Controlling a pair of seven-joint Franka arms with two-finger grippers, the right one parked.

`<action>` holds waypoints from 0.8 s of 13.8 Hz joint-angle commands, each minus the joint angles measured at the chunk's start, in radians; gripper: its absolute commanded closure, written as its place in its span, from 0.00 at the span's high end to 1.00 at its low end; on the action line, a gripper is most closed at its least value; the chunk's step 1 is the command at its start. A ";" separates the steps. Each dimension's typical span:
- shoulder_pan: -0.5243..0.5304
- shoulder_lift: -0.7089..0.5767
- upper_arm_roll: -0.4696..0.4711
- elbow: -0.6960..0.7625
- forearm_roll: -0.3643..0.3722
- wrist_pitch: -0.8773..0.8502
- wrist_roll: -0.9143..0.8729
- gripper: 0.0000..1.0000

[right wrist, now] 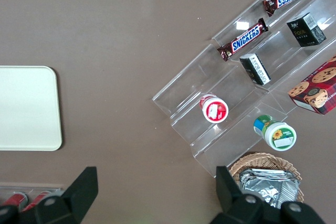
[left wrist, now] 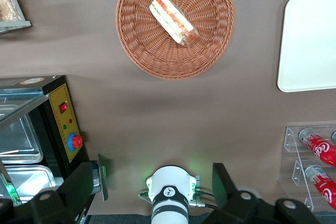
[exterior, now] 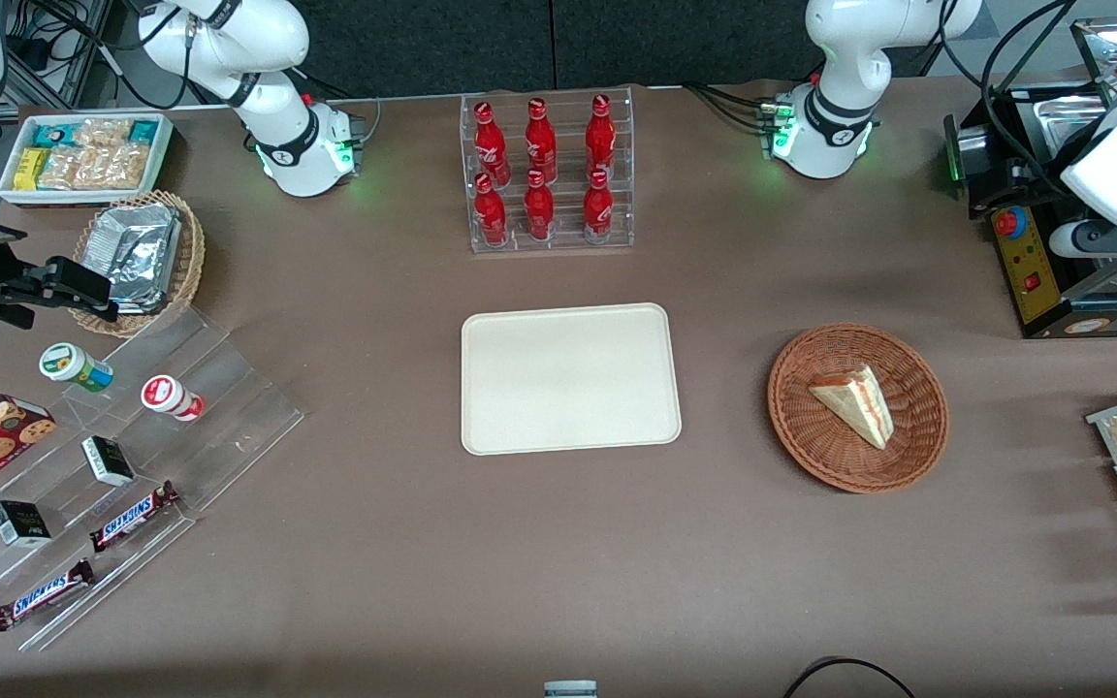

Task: Place sandwich from basket to tray
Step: 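Move the left gripper over the wicker basket toward the sandwich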

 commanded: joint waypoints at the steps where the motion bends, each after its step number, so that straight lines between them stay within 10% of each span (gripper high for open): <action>1: -0.007 0.001 0.002 0.010 0.002 0.003 -0.025 1.00; 11: -0.004 0.142 0.001 -0.124 0.009 0.270 -0.259 1.00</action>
